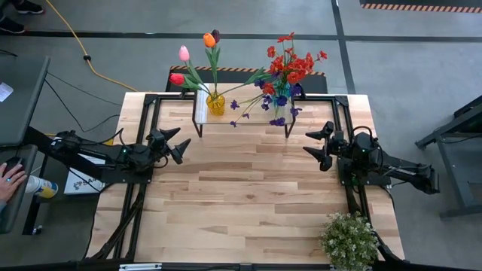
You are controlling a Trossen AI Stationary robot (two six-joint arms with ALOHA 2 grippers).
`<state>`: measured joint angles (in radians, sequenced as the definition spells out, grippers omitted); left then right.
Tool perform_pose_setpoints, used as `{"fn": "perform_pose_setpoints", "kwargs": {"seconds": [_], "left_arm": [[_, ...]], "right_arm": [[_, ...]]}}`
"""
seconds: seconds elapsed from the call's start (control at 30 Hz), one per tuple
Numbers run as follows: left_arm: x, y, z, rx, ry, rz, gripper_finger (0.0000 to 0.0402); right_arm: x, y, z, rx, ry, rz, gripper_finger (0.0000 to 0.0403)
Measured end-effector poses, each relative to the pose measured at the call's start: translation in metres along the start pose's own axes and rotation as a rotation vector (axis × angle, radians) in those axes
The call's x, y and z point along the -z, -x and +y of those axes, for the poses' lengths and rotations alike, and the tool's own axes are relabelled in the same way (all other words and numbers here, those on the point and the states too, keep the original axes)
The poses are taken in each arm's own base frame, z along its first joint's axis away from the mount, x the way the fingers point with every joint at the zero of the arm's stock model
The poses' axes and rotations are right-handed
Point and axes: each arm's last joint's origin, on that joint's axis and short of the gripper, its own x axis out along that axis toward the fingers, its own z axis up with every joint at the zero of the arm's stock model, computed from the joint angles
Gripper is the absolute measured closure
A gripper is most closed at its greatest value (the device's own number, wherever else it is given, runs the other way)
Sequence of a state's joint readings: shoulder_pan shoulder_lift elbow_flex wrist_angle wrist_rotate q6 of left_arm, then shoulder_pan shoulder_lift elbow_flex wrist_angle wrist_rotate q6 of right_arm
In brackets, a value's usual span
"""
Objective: Pick and place flowers into a vace then onto a shelf
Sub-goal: Return to Home Position
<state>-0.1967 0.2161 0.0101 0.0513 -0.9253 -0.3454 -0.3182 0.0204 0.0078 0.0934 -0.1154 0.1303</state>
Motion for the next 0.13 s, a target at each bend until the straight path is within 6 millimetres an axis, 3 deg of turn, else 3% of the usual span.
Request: {"fn": "perform_pose_setpoints", "kwargs": {"seconds": [0.13], "left_arm": [[0.0, 0.0, 0.0, 0.0, 0.0, 0.0, 0.0007]], "right_arm": [[0.0, 0.0, 0.0, 0.0, 0.0, 0.0, 0.013]]}}
